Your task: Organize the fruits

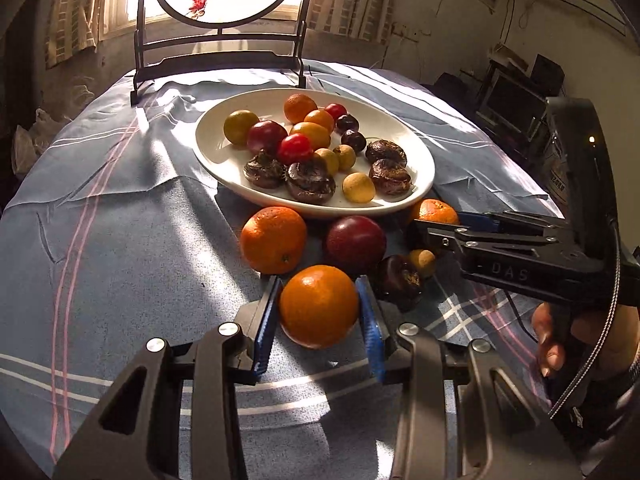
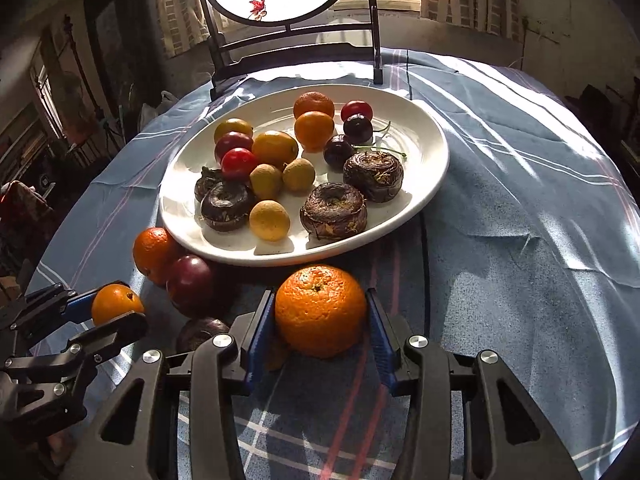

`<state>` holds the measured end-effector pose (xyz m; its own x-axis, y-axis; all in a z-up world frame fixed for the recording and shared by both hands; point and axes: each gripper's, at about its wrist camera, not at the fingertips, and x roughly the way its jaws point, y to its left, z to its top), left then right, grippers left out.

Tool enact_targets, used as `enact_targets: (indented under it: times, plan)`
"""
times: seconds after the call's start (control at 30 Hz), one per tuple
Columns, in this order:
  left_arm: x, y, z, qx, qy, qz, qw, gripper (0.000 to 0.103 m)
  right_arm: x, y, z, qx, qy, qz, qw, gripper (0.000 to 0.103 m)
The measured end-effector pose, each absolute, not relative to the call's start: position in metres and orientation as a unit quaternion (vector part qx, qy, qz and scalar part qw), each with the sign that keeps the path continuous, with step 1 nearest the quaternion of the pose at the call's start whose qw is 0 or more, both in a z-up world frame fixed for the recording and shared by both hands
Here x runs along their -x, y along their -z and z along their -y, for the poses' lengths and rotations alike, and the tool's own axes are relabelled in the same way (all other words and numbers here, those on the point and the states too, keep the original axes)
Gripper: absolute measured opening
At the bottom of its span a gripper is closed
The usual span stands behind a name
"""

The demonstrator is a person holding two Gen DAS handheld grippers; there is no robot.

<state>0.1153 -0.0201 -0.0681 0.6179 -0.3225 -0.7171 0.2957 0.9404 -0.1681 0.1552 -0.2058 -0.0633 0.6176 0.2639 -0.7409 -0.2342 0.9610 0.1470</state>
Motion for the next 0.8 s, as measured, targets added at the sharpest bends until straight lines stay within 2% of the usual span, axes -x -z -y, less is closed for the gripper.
enact_targets:
  times: [0.2,0.37,0.57,0.8]
  plan:
    - [-0.11,0.061,0.011,0.036,0.177,-0.38,0.907,0.037,-0.134,0.042,0.233,-0.076,-0.168,-0.382,0.906,0.044]
    - [-0.127,0.042,0.006,0.041,0.177,-0.373,0.91,0.037,-0.15,0.012,0.252,-0.098,-0.176,-0.361,0.911,0.044]
    - [-0.196,0.014,0.025,0.031,0.176,-0.377,0.909,0.037,-0.213,-0.006,0.242,-0.098,-0.173,-0.362,0.91,0.044]
    - [-0.279,0.029,0.044,0.031,0.153,-0.418,0.895,0.039,-0.273,0.02,0.232,-0.12,-0.164,-0.396,0.896,0.046]
